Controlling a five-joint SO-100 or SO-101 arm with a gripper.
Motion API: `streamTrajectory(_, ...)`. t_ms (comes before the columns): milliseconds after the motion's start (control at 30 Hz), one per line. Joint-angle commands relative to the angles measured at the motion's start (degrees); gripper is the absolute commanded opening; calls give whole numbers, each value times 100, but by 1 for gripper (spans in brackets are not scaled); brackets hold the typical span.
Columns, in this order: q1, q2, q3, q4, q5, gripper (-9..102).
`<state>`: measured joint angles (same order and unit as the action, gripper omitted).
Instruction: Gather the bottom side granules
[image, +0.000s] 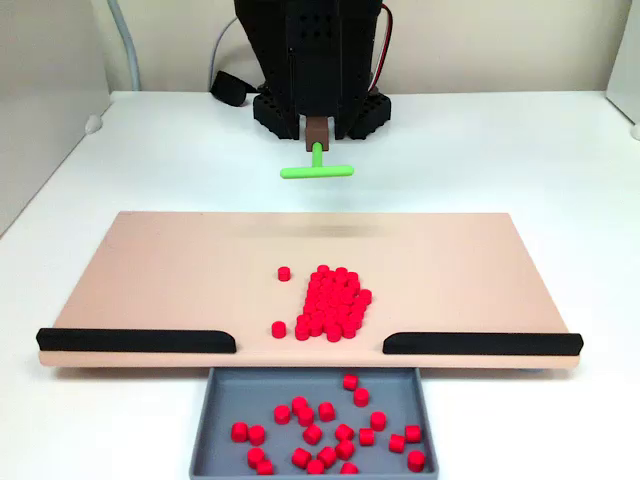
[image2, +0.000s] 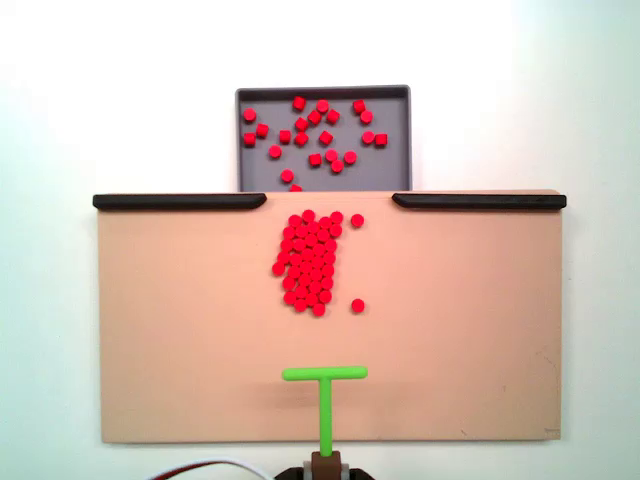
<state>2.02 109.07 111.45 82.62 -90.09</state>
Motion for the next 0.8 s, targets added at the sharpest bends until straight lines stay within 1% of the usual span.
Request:
streamTrajectory(0,26,18,-193,9,-9,0)
streamTrajectory(767,79,-26,-185,9,-141,0)
